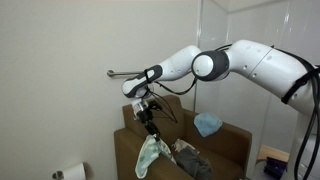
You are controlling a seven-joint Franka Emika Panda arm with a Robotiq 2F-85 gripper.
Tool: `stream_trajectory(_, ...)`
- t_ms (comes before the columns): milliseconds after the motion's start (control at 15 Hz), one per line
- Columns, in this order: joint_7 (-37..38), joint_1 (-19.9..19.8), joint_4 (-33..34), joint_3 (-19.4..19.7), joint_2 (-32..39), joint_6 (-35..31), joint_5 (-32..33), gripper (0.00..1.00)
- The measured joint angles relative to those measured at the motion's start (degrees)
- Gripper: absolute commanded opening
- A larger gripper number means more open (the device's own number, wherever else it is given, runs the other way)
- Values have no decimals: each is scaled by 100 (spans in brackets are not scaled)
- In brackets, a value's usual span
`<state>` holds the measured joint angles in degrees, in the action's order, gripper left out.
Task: Pick up the towels and put them on the left hand rest of the couch.
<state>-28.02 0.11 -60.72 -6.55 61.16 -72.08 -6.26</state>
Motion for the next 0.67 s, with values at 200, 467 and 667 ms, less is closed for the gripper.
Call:
stream_trajectory(200, -226, -149, 176, -31, -409, 652, 5, 0)
stream_trajectory(467, -281, -221, 378, -55, -864, 1349, 2, 0)
stream_trajectory(667, -281, -280, 413, -54, -1151, 1648, -14, 0)
